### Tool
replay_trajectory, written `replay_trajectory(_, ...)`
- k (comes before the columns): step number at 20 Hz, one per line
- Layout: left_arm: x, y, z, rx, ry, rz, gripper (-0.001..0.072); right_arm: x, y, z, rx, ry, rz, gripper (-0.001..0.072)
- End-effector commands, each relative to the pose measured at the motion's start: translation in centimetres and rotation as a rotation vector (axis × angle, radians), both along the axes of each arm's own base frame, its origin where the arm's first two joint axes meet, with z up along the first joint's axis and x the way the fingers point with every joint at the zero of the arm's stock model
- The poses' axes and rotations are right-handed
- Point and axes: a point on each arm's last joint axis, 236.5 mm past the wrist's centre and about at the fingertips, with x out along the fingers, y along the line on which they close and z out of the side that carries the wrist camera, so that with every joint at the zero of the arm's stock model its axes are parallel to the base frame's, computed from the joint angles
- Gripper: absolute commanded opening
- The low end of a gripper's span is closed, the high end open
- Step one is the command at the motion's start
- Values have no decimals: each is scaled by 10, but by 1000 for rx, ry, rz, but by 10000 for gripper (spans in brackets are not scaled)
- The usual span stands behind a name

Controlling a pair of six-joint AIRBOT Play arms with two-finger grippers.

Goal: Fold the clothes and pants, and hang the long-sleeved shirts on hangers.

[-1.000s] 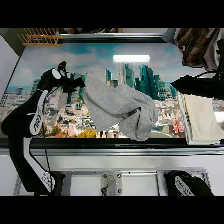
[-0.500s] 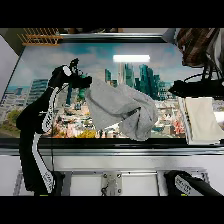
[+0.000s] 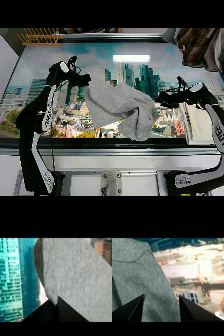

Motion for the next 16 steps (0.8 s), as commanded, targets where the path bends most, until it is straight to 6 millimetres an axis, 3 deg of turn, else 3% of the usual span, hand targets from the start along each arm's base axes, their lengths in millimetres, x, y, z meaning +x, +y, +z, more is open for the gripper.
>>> replay_trajectory(1,-5,0,-4,2,21,-6,10,16,16,-25,29,-17,-17,459)
replay_trajectory(4,-2,1,-1,1,7,-2,10,20,27,-25,15,-37,-3,458)
replay_trajectory(5,-2,1,0,1,4,-1,10,21,31,-25,13,-41,6,415)
replay_trajectory(6,-2,0,0,-1,5,0,10,21,36,-25,10,-45,17,281)
replay_trajectory(7,-3,0,0,0,10,-3,10,22,39,-25,5,-52,21,204)
replay_trajectory(8,-5,1,1,1,16,-6,10,25,41,-24,-1,-63,21,182)
replay_trajectory(9,-7,2,4,3,17,-8,10,26,41,-21,-1,-70,22,22)
replay_trajectory(10,-5,6,13,11,3,-6,10,30,39,-12,-6,-92,21,20)
replay_trajectory(11,0,16,32,28,-40,5,10,37,34,5,-19,-133,19,19)
replay_trajectory(13,12,40,97,91,-192,32,9,56,13,68,-89,-275,23,19)
replay_trajectory(15,10,62,190,121,-377,59,10,68,-10,169,-173,-471,29,19)
replay_trajectory(16,-2,68,241,120,-466,67,9,66,-14,222,-194,-564,30,19)
